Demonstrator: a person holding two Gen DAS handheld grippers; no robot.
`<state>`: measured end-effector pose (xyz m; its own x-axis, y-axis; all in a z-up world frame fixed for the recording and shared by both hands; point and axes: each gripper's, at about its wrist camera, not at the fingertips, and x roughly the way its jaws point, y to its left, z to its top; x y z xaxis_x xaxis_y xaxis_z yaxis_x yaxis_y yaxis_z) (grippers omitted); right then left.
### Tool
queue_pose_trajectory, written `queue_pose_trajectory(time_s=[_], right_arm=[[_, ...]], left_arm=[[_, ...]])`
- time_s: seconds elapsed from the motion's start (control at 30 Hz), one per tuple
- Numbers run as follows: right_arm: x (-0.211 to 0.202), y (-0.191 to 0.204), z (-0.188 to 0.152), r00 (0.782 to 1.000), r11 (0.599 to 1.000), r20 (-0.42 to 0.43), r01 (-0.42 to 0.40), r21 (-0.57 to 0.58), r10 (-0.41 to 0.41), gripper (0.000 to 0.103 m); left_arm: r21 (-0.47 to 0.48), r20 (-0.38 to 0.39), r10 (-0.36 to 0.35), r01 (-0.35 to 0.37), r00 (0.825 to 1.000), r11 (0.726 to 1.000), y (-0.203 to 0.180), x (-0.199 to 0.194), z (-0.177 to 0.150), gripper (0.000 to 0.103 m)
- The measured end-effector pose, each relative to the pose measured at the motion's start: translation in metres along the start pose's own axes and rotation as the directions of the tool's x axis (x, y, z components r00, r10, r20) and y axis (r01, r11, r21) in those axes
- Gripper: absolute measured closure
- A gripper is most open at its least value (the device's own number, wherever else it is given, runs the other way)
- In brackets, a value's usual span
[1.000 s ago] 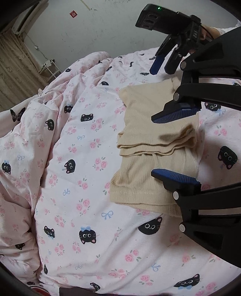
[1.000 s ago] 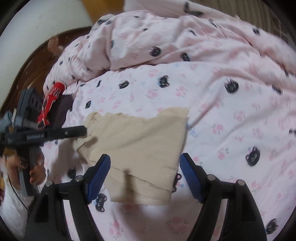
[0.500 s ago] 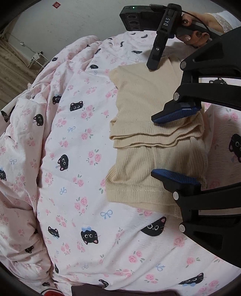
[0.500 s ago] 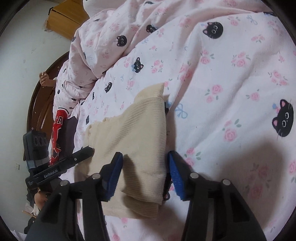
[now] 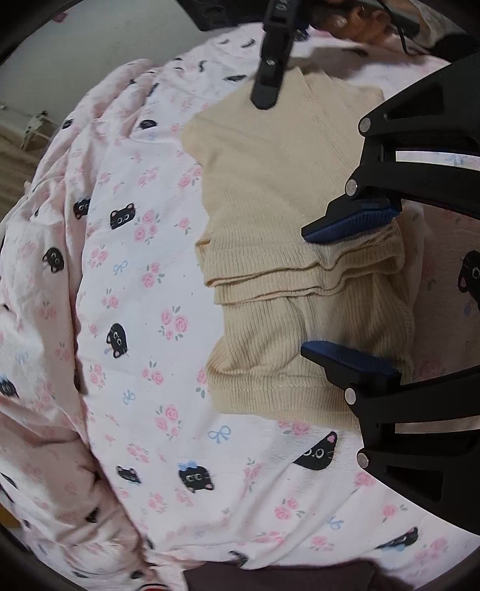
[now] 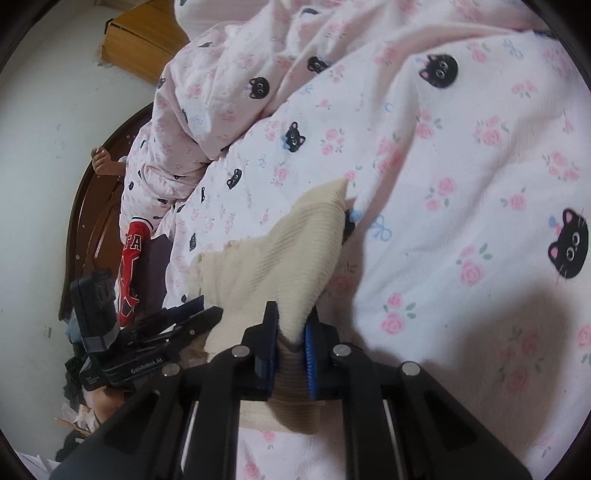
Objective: Fold clothes
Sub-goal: 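Grasp the sweater end with the right gripper and lift it up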
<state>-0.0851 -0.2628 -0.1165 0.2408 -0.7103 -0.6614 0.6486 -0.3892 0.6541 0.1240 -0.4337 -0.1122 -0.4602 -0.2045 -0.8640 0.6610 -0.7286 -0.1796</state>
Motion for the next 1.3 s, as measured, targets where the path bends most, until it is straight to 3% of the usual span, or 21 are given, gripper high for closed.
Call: queue_pose_trajectory(time_s=[0.27,0.5,0.73,0.97,1.3], right_arm=[[0.000,0.031,0.003,0.997,0.993,-0.001,0.075,-0.088,-0.075,0.090],[0.000,0.059,0.006,0.990,0.976,0.002,0.139,-0.165,-0.140,0.090],[0.004,0.086,0.008,0.980,0.953,0.007,0.196,-0.230,-0.199,0.090],[0.013,0.111,0.010,0.980,0.942,0.006,0.195,-0.271,-0.201,0.090],[0.041,0.141,0.007,0.981,0.930,-0.010,0.182,-0.319,-0.196,0.090]], left_arm=[[-0.091,0.081,-0.074,0.081,0.994,0.993,0.029,-0.028,0.015,0.053],[-0.250,0.112,-0.118,0.143,0.987,0.958,0.079,-0.039,0.018,0.053],[-0.299,0.108,-0.103,0.131,0.989,0.945,0.097,-0.040,0.018,0.053],[-0.284,0.112,-0.059,0.089,0.992,0.955,0.102,-0.048,0.019,0.053],[-0.325,0.129,-0.066,0.105,0.989,0.940,0.119,-0.053,0.015,0.053]])
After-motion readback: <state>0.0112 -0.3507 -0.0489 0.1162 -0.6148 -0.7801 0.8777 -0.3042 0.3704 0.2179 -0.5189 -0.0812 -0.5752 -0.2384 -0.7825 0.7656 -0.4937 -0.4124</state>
